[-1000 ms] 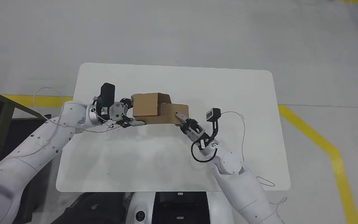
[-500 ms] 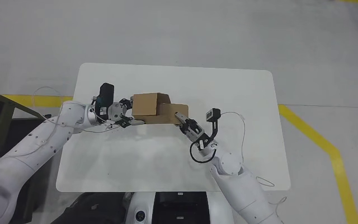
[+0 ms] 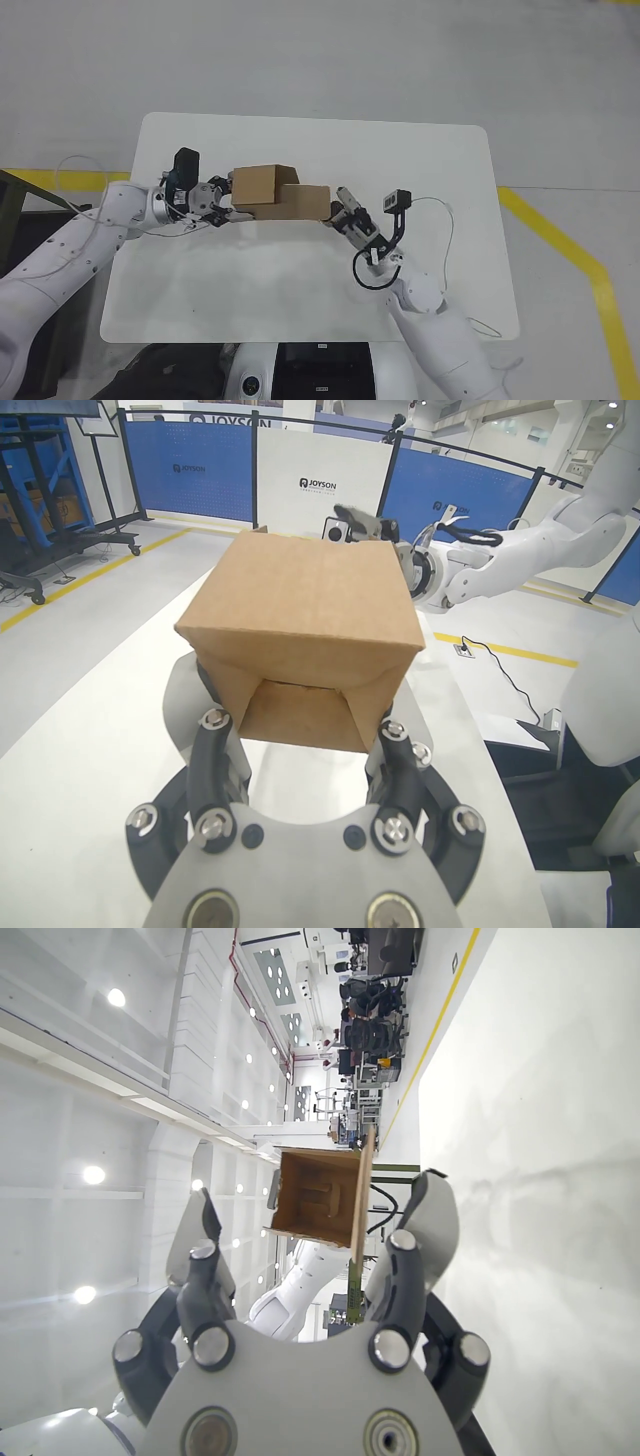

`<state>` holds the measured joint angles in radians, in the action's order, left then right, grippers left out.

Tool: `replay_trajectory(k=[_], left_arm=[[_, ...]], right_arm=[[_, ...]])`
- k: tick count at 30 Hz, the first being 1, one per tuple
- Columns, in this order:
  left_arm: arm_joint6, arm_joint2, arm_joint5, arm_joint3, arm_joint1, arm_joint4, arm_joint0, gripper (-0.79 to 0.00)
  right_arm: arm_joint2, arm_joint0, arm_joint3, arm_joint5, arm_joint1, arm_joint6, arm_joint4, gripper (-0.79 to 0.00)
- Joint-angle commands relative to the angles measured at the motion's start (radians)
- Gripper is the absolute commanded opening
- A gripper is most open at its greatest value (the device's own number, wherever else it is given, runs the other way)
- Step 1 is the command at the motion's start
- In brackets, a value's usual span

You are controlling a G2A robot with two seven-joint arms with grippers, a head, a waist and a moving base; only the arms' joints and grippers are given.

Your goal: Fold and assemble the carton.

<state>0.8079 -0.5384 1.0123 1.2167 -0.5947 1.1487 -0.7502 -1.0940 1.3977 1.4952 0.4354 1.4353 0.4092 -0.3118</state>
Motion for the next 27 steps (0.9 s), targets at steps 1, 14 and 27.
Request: replay_trajectory(k=[1,14,27], left_arm=[[0.0,-0.003,0.0,-0.006,0.0,0.004,-0.002,-0.332],[0.0,-0.023,0.0,0.045,0.014,0.07,-0.027,-0.299],[0.0,-0.039,0.0,0.129,0.036,0.093,-0.054,-0.296]], right_arm=[[-0.024,0.021,0.052,0.016,-0.009,0.038,0.015,0.0],[-0.072,0.011,0.155,-0.072,-0.038,0.218,0.039,-0.785],[-0.001,-0.091,0.074,-0.205,-0.041,0.311,0.075,-0.785]])
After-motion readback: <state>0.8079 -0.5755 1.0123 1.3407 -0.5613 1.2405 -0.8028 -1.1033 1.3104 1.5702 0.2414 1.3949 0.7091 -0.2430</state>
